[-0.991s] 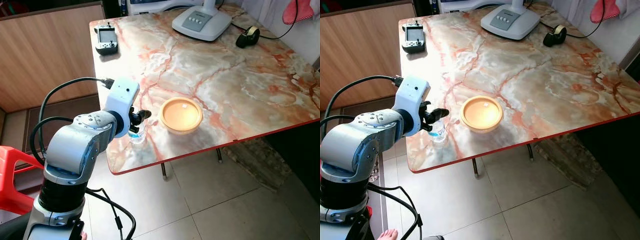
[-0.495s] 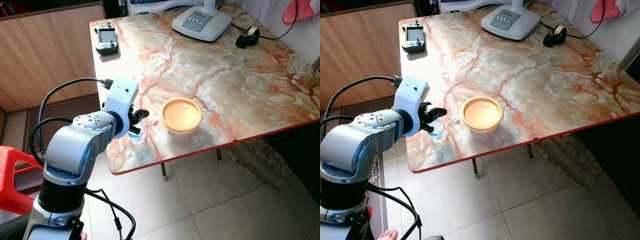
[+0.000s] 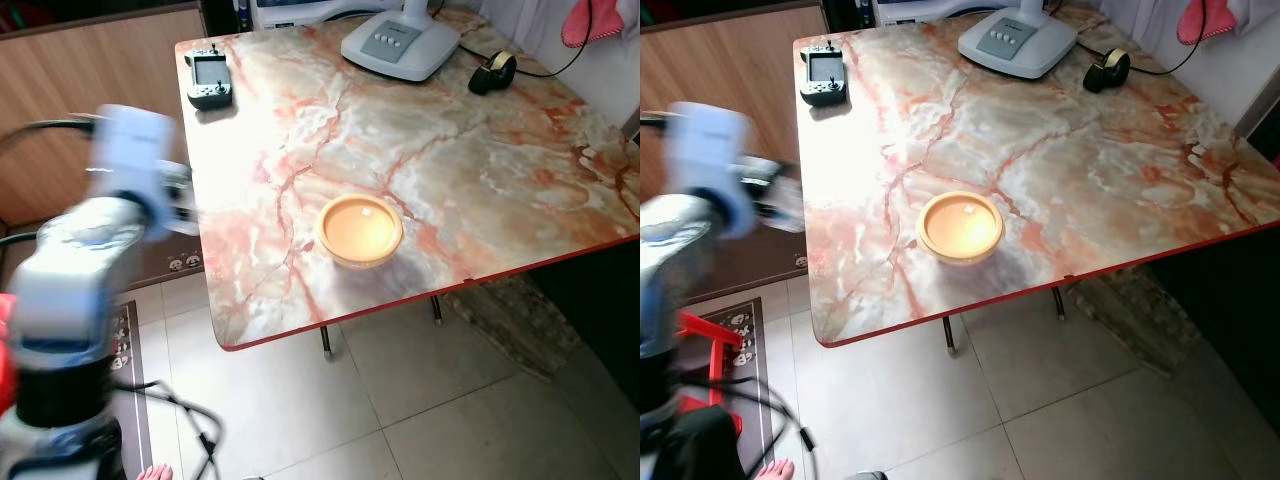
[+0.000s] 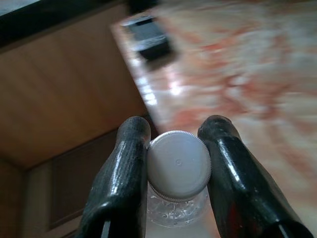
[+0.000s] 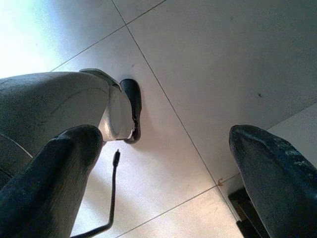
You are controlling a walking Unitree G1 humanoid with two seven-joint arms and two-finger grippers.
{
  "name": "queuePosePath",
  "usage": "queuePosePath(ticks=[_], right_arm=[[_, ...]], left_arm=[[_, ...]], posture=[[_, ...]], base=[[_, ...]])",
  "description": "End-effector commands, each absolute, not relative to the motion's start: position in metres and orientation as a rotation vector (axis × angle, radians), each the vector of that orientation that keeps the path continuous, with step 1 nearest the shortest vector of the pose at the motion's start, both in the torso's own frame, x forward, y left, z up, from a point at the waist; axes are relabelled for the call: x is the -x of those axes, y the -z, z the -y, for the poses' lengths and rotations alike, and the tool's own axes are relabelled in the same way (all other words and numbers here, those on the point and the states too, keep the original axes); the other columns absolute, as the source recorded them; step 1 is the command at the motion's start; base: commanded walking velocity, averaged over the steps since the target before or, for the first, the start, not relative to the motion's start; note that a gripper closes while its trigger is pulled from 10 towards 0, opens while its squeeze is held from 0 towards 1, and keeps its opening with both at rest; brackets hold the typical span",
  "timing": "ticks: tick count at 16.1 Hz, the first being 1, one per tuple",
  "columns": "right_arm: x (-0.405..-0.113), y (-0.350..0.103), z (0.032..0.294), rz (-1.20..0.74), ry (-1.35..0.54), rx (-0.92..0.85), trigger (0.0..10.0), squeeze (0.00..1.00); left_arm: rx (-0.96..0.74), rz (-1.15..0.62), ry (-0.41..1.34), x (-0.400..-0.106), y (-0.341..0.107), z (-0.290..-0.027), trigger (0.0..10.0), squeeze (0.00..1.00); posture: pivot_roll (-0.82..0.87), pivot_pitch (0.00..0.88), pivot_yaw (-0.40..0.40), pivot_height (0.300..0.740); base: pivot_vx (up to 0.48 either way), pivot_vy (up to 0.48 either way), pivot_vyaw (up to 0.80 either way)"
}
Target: Restocking fridge
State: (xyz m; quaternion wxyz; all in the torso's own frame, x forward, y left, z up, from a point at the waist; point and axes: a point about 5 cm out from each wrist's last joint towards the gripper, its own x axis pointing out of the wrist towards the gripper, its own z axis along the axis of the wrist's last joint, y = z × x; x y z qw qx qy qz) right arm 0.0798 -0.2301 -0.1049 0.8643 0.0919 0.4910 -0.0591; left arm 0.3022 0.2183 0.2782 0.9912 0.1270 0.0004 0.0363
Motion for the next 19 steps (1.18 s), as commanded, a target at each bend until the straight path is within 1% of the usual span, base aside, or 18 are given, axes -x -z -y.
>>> queuePosePath(ticks=[1,2,3,4,5,6,7,8,9,10,11,12,14,15,17,19], right_arm=[[-0.068,0.107,0.232,-1.066,0.132,-0.194,10.0,0.00],[-0.067,0.107,0.232,-1.067,0.134,-0.194,10.0,0.00],[-0.066,0.107,0.232,-1.067,0.134,-0.193,10.0,0.00],[-0.066,0.107,0.232,-1.067,0.134,-0.192,10.0,0.00],[-0.066,0.107,0.233,-1.067,0.134,-0.192,10.0,0.00],[-0.066,0.107,0.233,-1.065,0.135,-0.192,10.0,0.00],[-0.066,0.107,0.233,-1.062,0.138,-0.192,10.0,0.00],[-0.065,0.107,0.233,-1.061,0.140,-0.193,10.0,0.00],[-0.065,0.107,0.233,-1.060,0.141,-0.193,10.0,0.00],[-0.065,0.107,0.232,-1.060,0.142,-0.193,10.0,0.00],[-0.065,0.107,0.232,-1.060,0.143,-0.193,10.0,0.00],[-0.065,0.107,0.232,-1.059,0.143,-0.194,10.0,0.00],[-0.065,0.107,0.231,-1.058,0.143,-0.195,10.0,0.00],[-0.065,0.107,0.231,-1.054,0.147,-0.200,10.0,0.00],[-0.065,0.107,0.230,-1.049,0.149,-0.203,10.0,0.00],[-0.064,0.107,0.230,-1.044,0.155,-0.207,10.0,0.00]], left_arm=[[-0.257,-0.014,-0.172,-0.297,-0.264,-0.240,10.0,0.00],[-0.275,-0.054,-0.261,-0.289,-0.233,-0.261,10.0,0.00],[-0.308,-0.101,-0.320,-0.283,-0.211,-0.274,10.0,0.00],[-0.282,-0.125,-0.378,-0.275,-0.189,-0.285,10.0,0.00],[-0.272,-0.130,-0.388,-0.273,-0.186,-0.286,10.0,0.00],[-0.250,-0.193,-0.420,-0.264,-0.156,-0.291,10.0,0.00],[-0.213,-0.250,-0.440,-0.248,-0.112,-0.293,10.0,0.00],[-0.181,-0.263,-0.451,-0.242,-0.096,-0.291,10.0,0.00],[-0.189,-0.287,-0.454,-0.238,-0.083,-0.290,10.0,0.00],[-0.174,-0.349,-0.456,-0.229,-0.059,-0.289,10.0,0.00],[-0.165,-0.383,-0.457,-0.225,-0.048,-0.288,10.0,0.00],[-0.149,-0.447,-0.438,-0.218,-0.024,-0.283,10.0,0.00],[-0.147,-0.518,-0.399,-0.213,0.001,-0.275,10.0,0.00],[-0.178,-0.599,-0.358,-0.206,0.022,-0.267,10.0,0.00],[-0.215,-0.680,-0.290,-0.197,0.043,-0.256,10.0,0.00],[-0.198,-0.711,-0.270,-0.195,0.050,-0.251,10.0,0.00]], posture=[[0.23,0.185,-0.027,0.740],[0.23,0.185,-0.026,0.740],[0.23,0.184,-0.026,0.740],[0.23,0.184,-0.029,0.740],[0.23,0.181,-0.030,0.740],[0.22,0.178,-0.029,0.740],[0.21,0.178,-0.025,0.740],[0.21,0.175,-0.026,0.740],[0.20,0.168,-0.025,0.740],[0.20,0.161,-0.023,0.740],[0.19,0.157,-0.024,0.740],[0.19,0.150,-0.021,0.740],[0.19,0.144,-0.019,0.740],[0.19,0.134,-0.014,0.740],[0.18,0.128,-0.012,0.740],[0.18,0.129,-0.014,0.740]], base=[[0.000,0.000,0.00],[0.000,0.000,0.00],[0.000,0.000,0.00],[0.000,0.000,0.00],[0.000,0.000,0.00],[0.000,0.000,0.00],[0.000,0.000,0.00],[0.000,0.000,0.00],[0.000,0.000,0.00],[0.000,0.000,0.00],[0.000,0.000,0.00],[0.000,0.000,0.00],[0.000,0.000,0.00],[0.000,0.000,0.00],[0.000,0.000,0.00],[0.000,0.000,0.00]])
